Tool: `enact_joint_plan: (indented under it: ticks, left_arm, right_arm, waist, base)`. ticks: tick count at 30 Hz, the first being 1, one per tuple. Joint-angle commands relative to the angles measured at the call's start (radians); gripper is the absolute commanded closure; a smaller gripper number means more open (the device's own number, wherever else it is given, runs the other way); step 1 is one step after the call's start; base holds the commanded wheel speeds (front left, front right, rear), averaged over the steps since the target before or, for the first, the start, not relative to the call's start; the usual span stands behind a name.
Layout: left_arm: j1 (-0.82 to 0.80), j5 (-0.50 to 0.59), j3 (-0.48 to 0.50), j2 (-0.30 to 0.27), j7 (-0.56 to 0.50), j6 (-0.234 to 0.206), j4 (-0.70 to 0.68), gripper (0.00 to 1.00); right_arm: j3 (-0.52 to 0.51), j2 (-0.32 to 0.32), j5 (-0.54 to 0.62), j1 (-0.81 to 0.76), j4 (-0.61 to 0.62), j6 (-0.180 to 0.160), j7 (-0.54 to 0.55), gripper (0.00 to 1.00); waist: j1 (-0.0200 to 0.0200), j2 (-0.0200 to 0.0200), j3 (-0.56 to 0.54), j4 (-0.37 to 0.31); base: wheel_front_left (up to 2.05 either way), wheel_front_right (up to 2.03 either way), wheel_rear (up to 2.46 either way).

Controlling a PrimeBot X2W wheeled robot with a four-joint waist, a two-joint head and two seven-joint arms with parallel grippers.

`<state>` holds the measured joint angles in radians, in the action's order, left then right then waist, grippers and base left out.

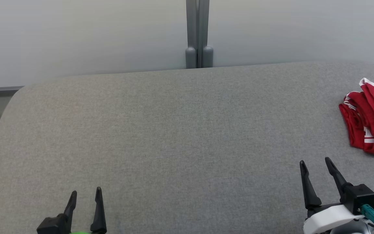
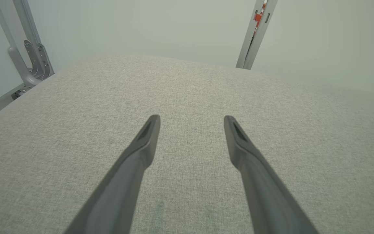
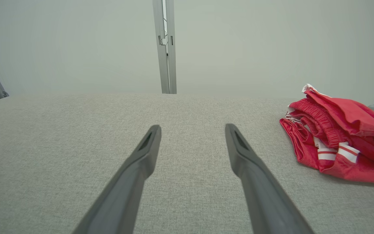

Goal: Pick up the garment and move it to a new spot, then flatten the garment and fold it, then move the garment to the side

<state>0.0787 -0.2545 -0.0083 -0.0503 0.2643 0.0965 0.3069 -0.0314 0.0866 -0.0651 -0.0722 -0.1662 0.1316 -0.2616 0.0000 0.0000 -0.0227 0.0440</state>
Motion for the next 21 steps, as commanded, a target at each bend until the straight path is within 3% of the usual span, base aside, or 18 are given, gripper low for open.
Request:
enact_joint_plan:
  ticks: [1, 2, 5, 21]
  left_arm:
    - [-0.009, -0.007, -0.006, -0.001, -0.001, 0.004, 0.005, 0.00]
    - [-0.010, -0.003, -0.008, -0.001, -0.001, 0.001, 0.006, 1.00]
    - [-0.004, -0.011, -0.004, 0.003, -0.006, 0.001, 0.022, 1.00]
    - [-0.045, -0.298, 0.023, 0.002, -0.085, 0.008, 0.003, 1.00]
  right_arm:
    - [0.000, 0.000, 0.006, 0.003, 0.001, -0.002, -0.004, 0.00]
    - [0.002, -0.001, 0.007, 0.005, 0.001, -0.002, -0.004, 1.00]
    - [0.000, -0.006, -0.008, 0.001, -0.017, 0.000, 0.004, 1.00]
    - [-0.019, -0.012, -0.337, 0.041, -0.028, 0.000, 0.085, 1.00]
  waist:
    - [0.0000, 0.0000, 0.000, 0.001]
    - [0.0000, 0.0000, -0.002, 0.002]
    - [0.0000, 0.0000, -0.001, 0.001]
    - [0.0000, 0.0000, 0.002, -0.004]
  base:
    - [0.00, 0.00, 0.00]
    - [0.00, 0.00, 0.00]
    - [0.00, 0.00, 0.00]
    - [0.00, 0.00, 0.00]
